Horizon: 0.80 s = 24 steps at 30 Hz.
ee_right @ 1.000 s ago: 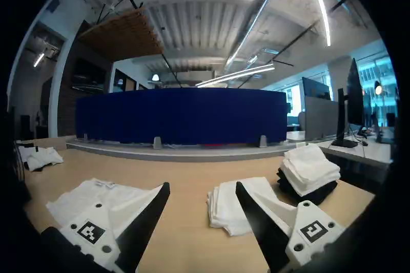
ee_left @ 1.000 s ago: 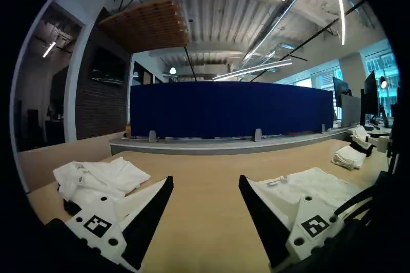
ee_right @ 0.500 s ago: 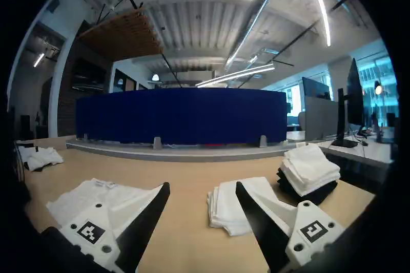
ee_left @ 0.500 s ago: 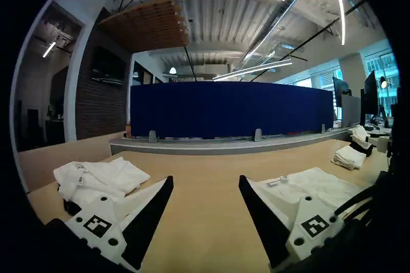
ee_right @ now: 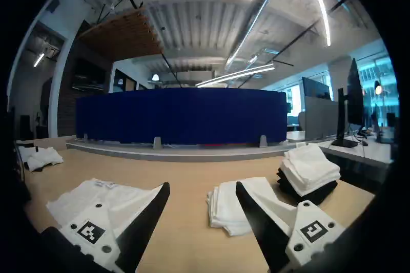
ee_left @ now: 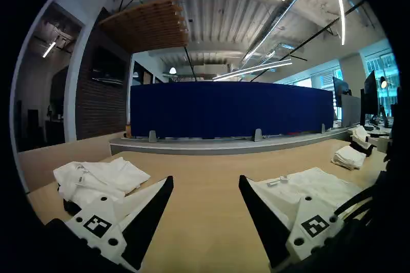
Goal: Fold towel
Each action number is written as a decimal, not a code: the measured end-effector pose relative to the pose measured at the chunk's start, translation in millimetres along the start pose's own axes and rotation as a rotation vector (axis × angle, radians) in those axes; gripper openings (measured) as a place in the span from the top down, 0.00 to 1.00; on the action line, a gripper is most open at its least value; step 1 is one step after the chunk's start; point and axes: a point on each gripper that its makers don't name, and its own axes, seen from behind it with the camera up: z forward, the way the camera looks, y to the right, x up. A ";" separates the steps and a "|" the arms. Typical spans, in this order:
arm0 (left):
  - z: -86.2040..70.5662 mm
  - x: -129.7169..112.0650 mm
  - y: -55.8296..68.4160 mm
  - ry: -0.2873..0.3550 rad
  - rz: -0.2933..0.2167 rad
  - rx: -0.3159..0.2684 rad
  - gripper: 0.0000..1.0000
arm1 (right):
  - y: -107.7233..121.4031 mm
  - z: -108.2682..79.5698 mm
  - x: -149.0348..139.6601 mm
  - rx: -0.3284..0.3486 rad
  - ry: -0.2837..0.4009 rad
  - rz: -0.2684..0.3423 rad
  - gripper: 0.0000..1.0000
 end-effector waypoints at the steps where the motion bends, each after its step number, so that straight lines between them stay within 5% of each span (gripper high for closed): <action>1: 0.0 -0.3 0.1 0.000 0.000 0.000 0.05 | -0.1 0.0 -0.2 0.000 0.000 0.000 0.00; 20: -2.1 2.5 1.9 -0.002 -0.001 0.003 0.05 | 5.3 -0.4 1.6 -0.010 -0.023 0.007 0.00; 24: -4.1 23.2 4.4 0.011 -0.005 -0.002 0.05 | 7.2 -4.2 26.8 -0.013 -0.015 0.008 0.00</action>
